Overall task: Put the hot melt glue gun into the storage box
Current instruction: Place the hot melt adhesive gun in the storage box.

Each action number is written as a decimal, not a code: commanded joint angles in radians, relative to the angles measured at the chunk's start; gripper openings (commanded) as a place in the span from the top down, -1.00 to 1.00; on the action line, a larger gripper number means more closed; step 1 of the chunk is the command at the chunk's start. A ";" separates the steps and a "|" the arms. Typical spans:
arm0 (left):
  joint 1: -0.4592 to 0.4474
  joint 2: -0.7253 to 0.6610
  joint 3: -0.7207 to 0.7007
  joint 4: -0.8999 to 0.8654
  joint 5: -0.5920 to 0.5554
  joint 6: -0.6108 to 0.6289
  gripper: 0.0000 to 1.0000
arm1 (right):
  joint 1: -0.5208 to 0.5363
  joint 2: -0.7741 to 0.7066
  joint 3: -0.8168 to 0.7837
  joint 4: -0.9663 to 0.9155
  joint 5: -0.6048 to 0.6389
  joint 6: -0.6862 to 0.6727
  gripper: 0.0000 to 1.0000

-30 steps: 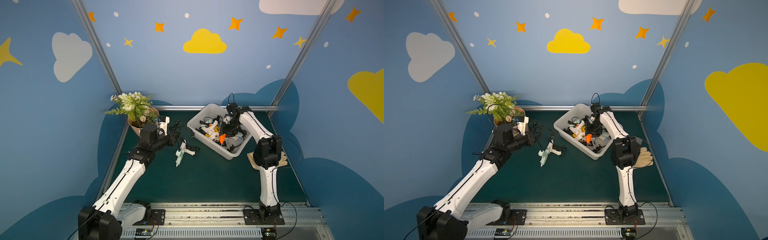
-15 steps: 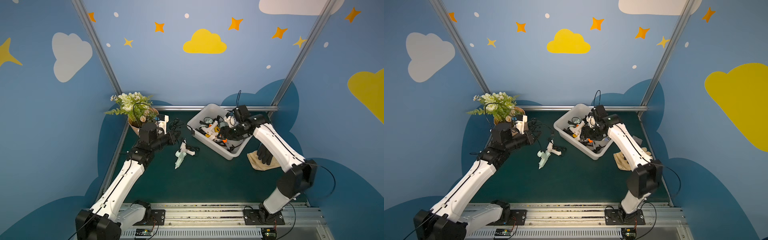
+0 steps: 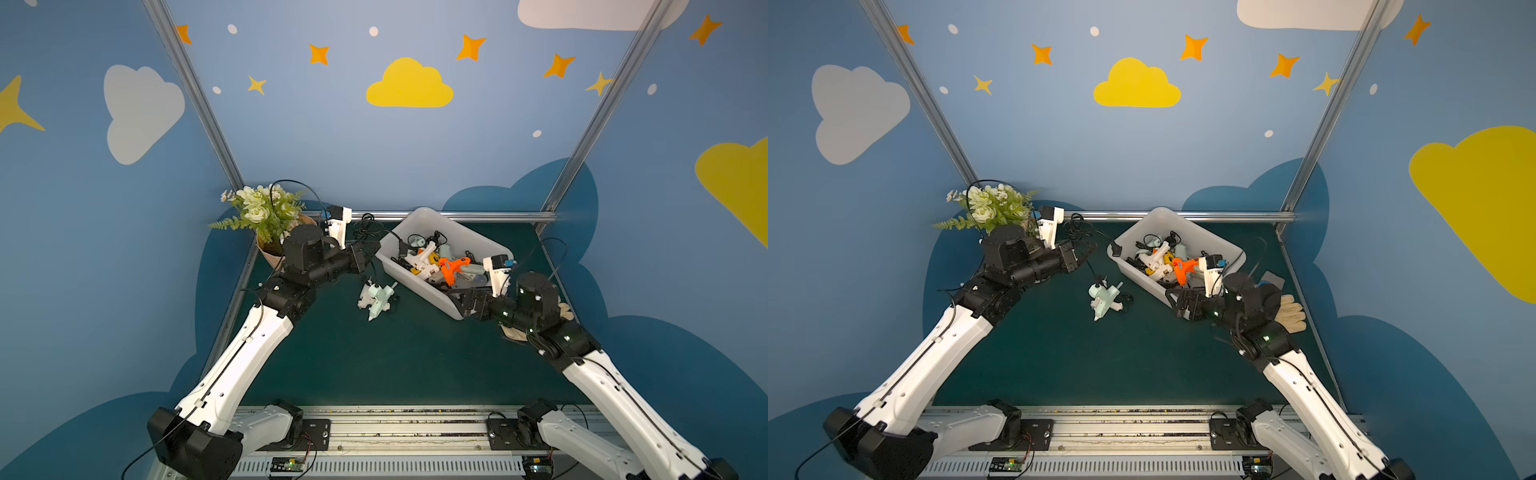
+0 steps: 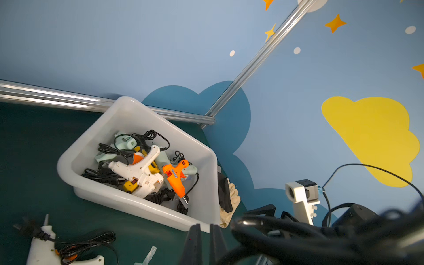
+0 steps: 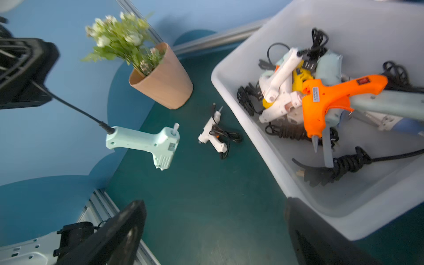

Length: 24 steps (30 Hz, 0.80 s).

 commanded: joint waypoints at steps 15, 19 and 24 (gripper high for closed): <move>-0.156 0.274 0.403 -0.050 0.079 -0.040 0.94 | -0.005 -0.208 -0.080 0.160 -0.159 -0.145 -0.96; -0.174 0.294 0.423 -0.049 0.094 -0.054 0.94 | 0.005 -0.172 -0.071 0.188 -0.174 -0.238 -0.83; -0.178 0.318 0.447 -0.037 0.126 -0.095 0.94 | 0.056 -0.094 -0.050 0.256 -0.158 -0.380 -0.73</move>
